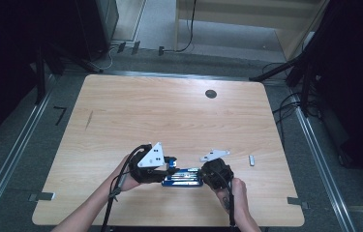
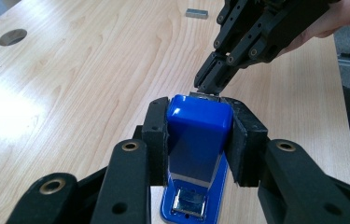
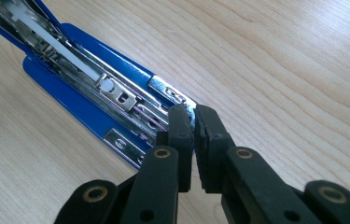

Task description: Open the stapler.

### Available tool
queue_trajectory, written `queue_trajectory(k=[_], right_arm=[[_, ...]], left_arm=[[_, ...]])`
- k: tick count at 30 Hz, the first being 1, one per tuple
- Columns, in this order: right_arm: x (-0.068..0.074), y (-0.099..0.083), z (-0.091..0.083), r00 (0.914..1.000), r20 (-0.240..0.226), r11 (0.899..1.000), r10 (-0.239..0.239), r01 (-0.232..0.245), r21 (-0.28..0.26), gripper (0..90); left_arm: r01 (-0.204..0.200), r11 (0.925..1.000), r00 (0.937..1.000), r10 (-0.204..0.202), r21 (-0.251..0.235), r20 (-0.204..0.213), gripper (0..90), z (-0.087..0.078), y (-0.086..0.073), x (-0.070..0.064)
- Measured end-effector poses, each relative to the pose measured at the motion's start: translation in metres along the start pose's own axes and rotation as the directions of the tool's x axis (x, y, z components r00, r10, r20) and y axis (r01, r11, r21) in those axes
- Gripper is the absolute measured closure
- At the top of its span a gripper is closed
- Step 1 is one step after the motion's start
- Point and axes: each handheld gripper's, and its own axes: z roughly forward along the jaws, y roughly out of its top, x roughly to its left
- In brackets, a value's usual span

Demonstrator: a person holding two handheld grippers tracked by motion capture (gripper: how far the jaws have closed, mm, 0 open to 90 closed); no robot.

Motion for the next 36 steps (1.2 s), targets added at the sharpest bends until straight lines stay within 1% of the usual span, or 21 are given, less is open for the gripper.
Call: queue_trajectory(k=[2, 5, 9, 10, 11, 12, 14, 16, 19, 22, 23, 24, 25, 26, 27, 28, 32, 33, 34, 35, 36], right_arm=[[0.000, 0.000, 0.000, 1.0000, 0.000, 1.000, 0.004, -0.004, 0.002, 87.0], [-0.001, 0.000, 0.000, 1.0000, -0.006, 1.000, 0.005, -0.005, 0.005, 87.1], [-0.001, 0.000, 0.000, 1.0000, -0.005, 1.000, 0.007, -0.007, 0.008, 87.1], [0.000, 0.000, 0.000, 1.0000, -0.003, 1.000, 0.007, -0.007, 0.008, 87.1], [0.000, 0.000, 0.000, 1.0000, -0.003, 1.000, 0.007, -0.007, 0.008, 87.1], [0.000, 0.001, 0.000, 1.0000, -0.001, 1.000, 0.003, -0.003, 0.007, 87.1], [0.000, 0.001, 0.000, 1.0000, -0.002, 1.000, -0.001, 0.001, 0.010, 87.1], [0.000, 0.001, 0.000, 1.0000, -0.002, 1.000, 0.001, -0.001, 0.009, 87.1], [0.000, 0.001, 0.000, 1.0000, -0.001, 1.000, 0.000, 0.000, 0.010, 87.0], [0.000, 0.000, 0.000, 0.9999, -0.004, 1.000, 0.011, -0.011, 0.008, 86.6], [-0.001, 0.000, 0.000, 0.9998, -0.011, 1.000, 0.015, -0.015, 0.004, 86.4], [-0.002, 0.000, 0.000, 0.9999, -0.016, 1.000, 0.001, -0.001, -0.006, 85.5], [-0.002, 0.000, 0.000, 0.9999, -0.016, 1.000, 0.001, -0.001, -0.006, 85.5], [-0.002, 0.001, -0.002, 0.9997, -0.024, 1.000, -0.001, 0.001, -0.020, 84.4], [-0.004, 0.003, -0.006, 0.9990, -0.043, 0.999, 0.004, -0.006, -0.047, 84.6], [-0.003, 0.004, -0.007, 0.9994, -0.035, 0.999, -0.002, 0.001, -0.042, 84.6], [-0.003, 0.004, -0.006, 0.9991, -0.041, 0.999, -0.006, 0.004, -0.044, 83.3], [-0.002, 0.005, -0.007, 0.9993, -0.038, 0.999, -0.008, 0.005, -0.053, 83.4], [0.000, 0.007, -0.011, 0.9991, -0.036, 0.996, -0.020, 0.017, -0.092, 85.2], [0.000, 0.007, -0.011, 0.9991, -0.036, 0.996, -0.020, 0.017, -0.092, 85.2], [0.001, 0.008, -0.013, 0.9986, -0.050, 0.994, -0.020, 0.015, -0.107, 86.3]], left_arm=[[-0.004, 1.0000, 1.0000, 0.004, 0.002, 0.001, 66.0, 0.000, 0.000, 0.000], [0.011, 0.9999, 0.9999, -0.011, -0.006, 0.006, 66.0, -0.002, -0.003, 0.002], [0.016, 0.9999, 0.9998, -0.016, -0.004, 0.009, 66.0, -0.006, -0.005, 0.002], [0.029, 0.9996, 0.9995, -0.029, -0.005, 0.014, 65.9, -0.009, -0.009, 0.005], [0.029, 0.9996, 0.9995, -0.029, -0.005, 0.014, 65.9, -0.009, -0.009, 0.005], [0.047, 0.9989, 0.9987, -0.047, -0.008, 0.022, 65.8, -0.012, -0.013, 0.008], [0.055, 0.9984, 0.9981, -0.055, -0.007, 0.029, 65.7, -0.015, -0.016, 0.009], [0.059, 0.9982, 0.9976, -0.059, -0.009, 0.036, 65.7, -0.017, -0.018, 0.010], [0.057, 0.9983, 0.9978, -0.057, -0.010, 0.034, 65.7, -0.017, -0.018, 0.009], [0.057, 0.9983, 0.9978, -0.057, -0.013, 0.035, 65.8, -0.016, -0.018, 0.010], [0.057, 0.9983, 0.9977, -0.057, -0.014, 0.036, 65.8, -0.016, -0.018, 0.010], [0.056, 0.9983, 0.9978, -0.055, -0.014, 0.036, 65.8, -0.016, -0.018, 0.010], [0.056, 0.9983, 0.9978, -0.055, -0.014, 0.036, 65.8, -0.016, -0.018, 0.010], [0.057, 0.9982, 0.9977, -0.056, -0.018, 0.038, 65.8, -0.016, -0.018, 0.010], [0.050, 0.9986, 0.9980, -0.049, -0.015, 0.039, 65.9, -0.016, -0.017, 0.010], [0.050, 0.9986, 0.9980, -0.049, -0.017, 0.040, 65.9, -0.016, -0.017, 0.010], [0.050, 0.9986, 0.9980, -0.049, -0.018, 0.041, 65.9, -0.016, -0.016, 0.010], [0.049, 0.9986, 0.9980, -0.048, -0.018, 0.042, 65.9, -0.016, -0.017, 0.011], [0.050, 0.9986, 0.9979, -0.049, -0.018, 0.042, 65.9, -0.016, -0.017, 0.011], [0.049, 0.9986, 0.9979, -0.048, -0.018, 0.043, 65.9, -0.016, -0.017, 0.011], [0.048, 0.9987, 0.9980, -0.047, -0.019, 0.043, 65.9, -0.015, -0.017, 0.011]])
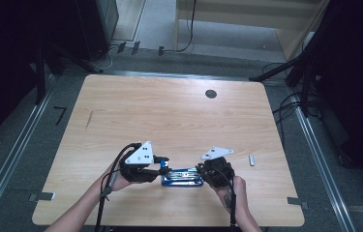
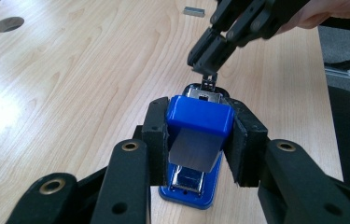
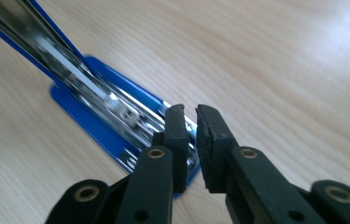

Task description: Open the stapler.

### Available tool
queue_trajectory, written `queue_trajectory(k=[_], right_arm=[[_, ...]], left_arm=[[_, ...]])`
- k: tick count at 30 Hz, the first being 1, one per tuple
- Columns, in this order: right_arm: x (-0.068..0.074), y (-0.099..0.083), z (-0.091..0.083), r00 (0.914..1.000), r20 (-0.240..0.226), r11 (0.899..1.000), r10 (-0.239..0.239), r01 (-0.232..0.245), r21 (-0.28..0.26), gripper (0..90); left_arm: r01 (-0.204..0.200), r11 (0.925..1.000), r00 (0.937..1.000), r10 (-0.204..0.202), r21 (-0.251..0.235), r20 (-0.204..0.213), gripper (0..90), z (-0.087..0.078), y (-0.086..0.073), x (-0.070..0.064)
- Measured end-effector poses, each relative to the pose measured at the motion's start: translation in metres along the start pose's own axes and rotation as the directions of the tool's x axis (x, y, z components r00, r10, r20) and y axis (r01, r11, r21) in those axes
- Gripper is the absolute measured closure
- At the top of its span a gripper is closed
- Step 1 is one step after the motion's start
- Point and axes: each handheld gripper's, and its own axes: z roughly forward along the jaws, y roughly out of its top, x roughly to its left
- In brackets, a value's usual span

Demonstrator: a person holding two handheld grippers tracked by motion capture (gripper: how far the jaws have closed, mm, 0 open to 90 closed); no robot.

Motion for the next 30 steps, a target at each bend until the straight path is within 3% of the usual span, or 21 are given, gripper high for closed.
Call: queue_trajectory(k=[2, 4, 10, 18, 30], right_arm=[[0.006, 0.003, -0.003, 0.9983, -0.053, 0.999, -0.026, 0.024, -0.047, 90.0], [0.018, 0.006, -0.001, 0.9903, -0.127, 0.994, -0.056, 0.043, -0.104, 90.0], [0.038, 0.009, 0.015, 0.9782, -0.186, 0.987, -0.091, 0.064, -0.144, 90.0], [0.048, 0.012, 0.022, 0.9727, -0.189, 0.979, -0.134, 0.101, -0.176, 90.0], [0.046, 0.012, 0.027, 0.9707, -0.185, 0.975, -0.153, 0.118, -0.186, 90.0]], left_arm=[[-0.002, 1.0000, 1.0000, 0.002, 0.001, 0.000, 65.9, 0.000, 0.000, 0.000], [0.000, 1.0000, 1.0000, 0.000, 0.000, 0.001, 65.9, 0.000, 0.000, 0.001], [0.000, 1.0000, 1.0000, 0.000, -0.001, 0.002, 65.8, 0.000, -0.001, 0.000], [0.003, 1.0000, 1.0000, -0.003, -0.006, 0.005, 65.7, 0.000, -0.001, 0.001], [0.003, 0.9999, 1.0000, -0.003, -0.011, 0.005, 65.3, 0.000, -0.002, 0.001]])
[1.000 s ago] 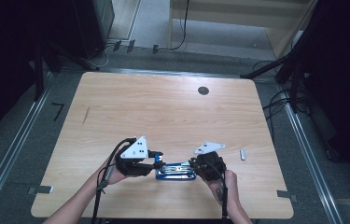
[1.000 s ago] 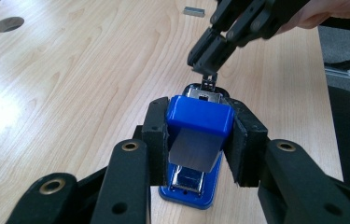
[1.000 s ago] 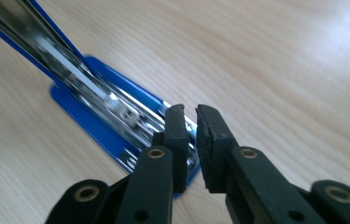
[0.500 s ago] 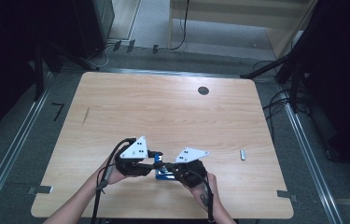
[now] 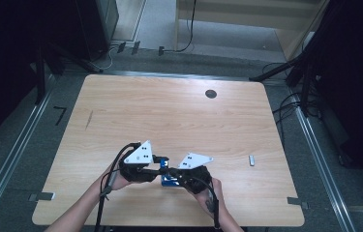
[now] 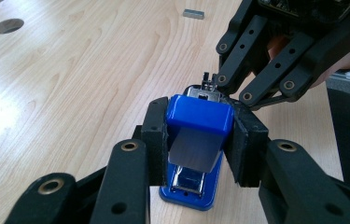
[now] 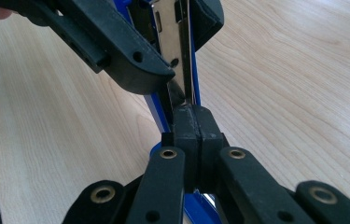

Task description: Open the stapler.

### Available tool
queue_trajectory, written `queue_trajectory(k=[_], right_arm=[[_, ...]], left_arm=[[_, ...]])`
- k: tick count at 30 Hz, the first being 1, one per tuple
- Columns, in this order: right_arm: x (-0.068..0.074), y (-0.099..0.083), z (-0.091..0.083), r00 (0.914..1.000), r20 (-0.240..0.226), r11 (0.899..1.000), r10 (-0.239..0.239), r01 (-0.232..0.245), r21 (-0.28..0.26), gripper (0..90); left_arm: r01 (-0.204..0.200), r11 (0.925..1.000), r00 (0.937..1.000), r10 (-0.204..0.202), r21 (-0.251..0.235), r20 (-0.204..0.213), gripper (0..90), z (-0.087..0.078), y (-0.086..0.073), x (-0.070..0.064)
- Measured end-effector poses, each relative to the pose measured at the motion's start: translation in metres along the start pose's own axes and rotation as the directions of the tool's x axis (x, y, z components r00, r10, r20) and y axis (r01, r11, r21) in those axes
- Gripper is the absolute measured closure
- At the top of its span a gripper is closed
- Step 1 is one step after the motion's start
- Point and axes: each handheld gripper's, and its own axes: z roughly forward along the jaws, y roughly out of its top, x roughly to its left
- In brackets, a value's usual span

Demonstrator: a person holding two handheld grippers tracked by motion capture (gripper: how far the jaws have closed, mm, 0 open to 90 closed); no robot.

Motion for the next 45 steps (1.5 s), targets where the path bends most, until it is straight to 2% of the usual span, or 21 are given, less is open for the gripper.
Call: queue_trajectory(k=[9, 15, 25, 28, 32, 39, 43, 45], right_arm=[[-0.001, 0.000, 0.000, 1.0000, -0.010, 1.000, -0.003, 0.003, -0.001, 90.0], [-0.001, 0.000, -0.001, 0.9999, -0.011, 1.000, -0.008, 0.008, 0.004, 90.0], [-0.003, 0.000, -0.001, 0.9998, -0.004, 1.000, -0.020, 0.020, 0.005, 90.0], [-0.002, 0.000, -0.001, 0.9998, -0.008, 1.000, -0.017, 0.018, 0.011, 90.0], [-0.002, 0.000, -0.001, 0.9997, -0.003, 1.000, -0.022, 0.022, 0.010, 90.0], [-0.002, 0.000, -0.001, 0.9998, -0.015, 1.000, -0.012, 0.012, -0.005, 90.0], [-0.002, 0.000, -0.002, 0.9997, -0.018, 1.000, -0.014, 0.014, -0.015, 90.0], [-0.002, 0.000, -0.002, 0.9995, -0.024, 1.000, -0.018, 0.017, -0.018, 90.0]], left_arm=[[-0.007, 1.0000, 1.0000, 0.007, -0.001, 0.000, 64.7, 0.001, 0.000, 0.000], [-0.012, 0.9995, 0.9999, 0.012, 0.029, -0.002, 61.5, 0.005, -0.001, 0.000], [-0.010, 0.9987, 0.9992, 0.008, -0.049, -0.038, 58.1, -0.005, 0.008, -0.002], [-0.023, 0.9979, 0.9982, 0.019, -0.061, -0.057, 58.1, -0.005, 0.010, -0.005], [-0.042, 0.9970, 0.9975, 0.038, -0.065, -0.060, 58.2, -0.005, 0.015, -0.007], [-0.079, 0.9968, 0.9961, 0.078, -0.015, -0.041, 60.6, 0.004, 0.019, -0.009], [-0.078, 0.9970, 0.9966, 0.078, -0.003, -0.028, 61.9, 0.007, 0.019, -0.009], [-0.072, 0.9974, 0.9970, 0.072, -0.003, -0.027, 59.5, 0.009, 0.021, -0.008]])
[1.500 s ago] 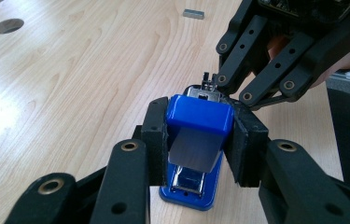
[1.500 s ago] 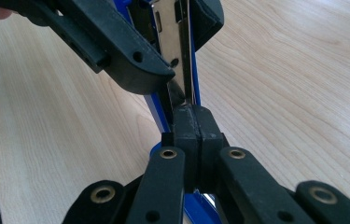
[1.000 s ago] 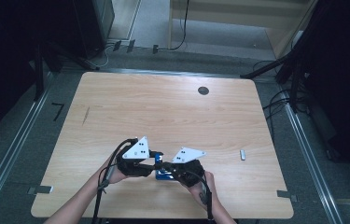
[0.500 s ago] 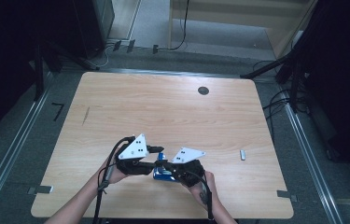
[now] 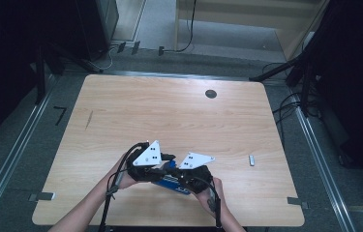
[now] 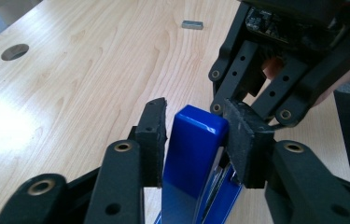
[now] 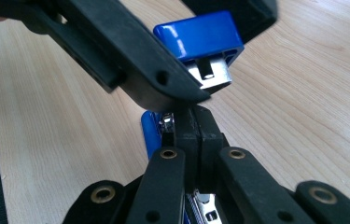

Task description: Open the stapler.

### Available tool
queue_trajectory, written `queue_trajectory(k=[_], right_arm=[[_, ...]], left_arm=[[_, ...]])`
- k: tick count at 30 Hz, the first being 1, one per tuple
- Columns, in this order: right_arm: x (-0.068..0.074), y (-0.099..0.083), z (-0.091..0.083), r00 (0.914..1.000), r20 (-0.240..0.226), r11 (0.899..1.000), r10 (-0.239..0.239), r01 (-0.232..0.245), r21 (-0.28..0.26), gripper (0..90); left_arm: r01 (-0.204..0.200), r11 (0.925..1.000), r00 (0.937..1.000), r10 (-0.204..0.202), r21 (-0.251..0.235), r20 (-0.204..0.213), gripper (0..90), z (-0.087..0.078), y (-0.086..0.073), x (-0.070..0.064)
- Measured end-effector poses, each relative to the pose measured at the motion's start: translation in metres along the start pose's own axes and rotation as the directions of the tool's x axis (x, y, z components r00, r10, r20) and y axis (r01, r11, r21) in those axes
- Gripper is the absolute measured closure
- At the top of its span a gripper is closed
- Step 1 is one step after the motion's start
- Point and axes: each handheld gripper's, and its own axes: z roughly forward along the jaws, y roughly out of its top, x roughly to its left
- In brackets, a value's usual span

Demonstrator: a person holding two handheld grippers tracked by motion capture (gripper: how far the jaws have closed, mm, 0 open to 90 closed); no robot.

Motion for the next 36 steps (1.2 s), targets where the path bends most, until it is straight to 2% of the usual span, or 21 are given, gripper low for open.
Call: queue_trajectory(k=[3, 6, 14, 20, 24, 31, 33, 36], right_arm=[[0.002, 0.000, 0.001, 0.9999, -0.002, 1.000, -0.012, 0.012, 0.002, 90.0], [0.002, 0.000, 0.001, 0.9999, -0.004, 1.000, -0.013, 0.013, -0.002, 90.0], [0.002, 0.000, 0.001, 0.9998, -0.012, 1.000, -0.013, 0.013, -0.002, 90.0], [0.000, -0.006, 0.005, 0.9999, 0.013, 0.998, -0.003, 0.002, 0.059, 90.0], [-0.002, -0.011, 0.009, 0.9995, 0.033, 0.995, 0.000, -0.003, 0.099, 90.0], [-0.002, -0.008, 0.009, 0.9992, 0.041, 0.993, 0.005, -0.010, 0.120, 90.0], [-0.001, -0.007, 0.009, 0.9989, 0.047, 0.990, 0.003, -0.010, 0.139, 90.0], [-0.002, -0.008, 0.009, 0.9987, 0.050, 0.991, 0.004, -0.011, 0.136, 90.0]], left_arm=[[-0.013, 0.9999, 0.9999, 0.013, 0.006, 0.009, 58.7, 0.004, 0.003, -0.001], [-0.037, 0.9992, 0.9993, 0.037, 0.018, 0.008, 64.5, 0.007, 0.004, -0.003], [-0.053, 0.9983, 0.9985, 0.053, 0.023, 0.013, 65.8, 0.004, 0.004, -0.003], [-0.062, 0.9976, 0.9980, 0.062, 0.030, -0.002, 66.0, 0.000, 0.003, -0.004], [-0.054, 0.9981, 0.9985, 0.054, 0.030, -0.011, 66.2, -0.003, 0.001, -0.002], [-0.072, 0.9961, 0.9970, 0.073, 0.052, -0.026, 66.4, -0.004, 0.003, -0.005], [-0.076, 0.9946, 0.9957, 0.079, 0.072, -0.048, 66.6, -0.006, 0.005, -0.005], [-0.068, 0.9948, 0.9962, 0.072, 0.076, -0.049, 66.7, -0.010, 0.003, -0.003]])
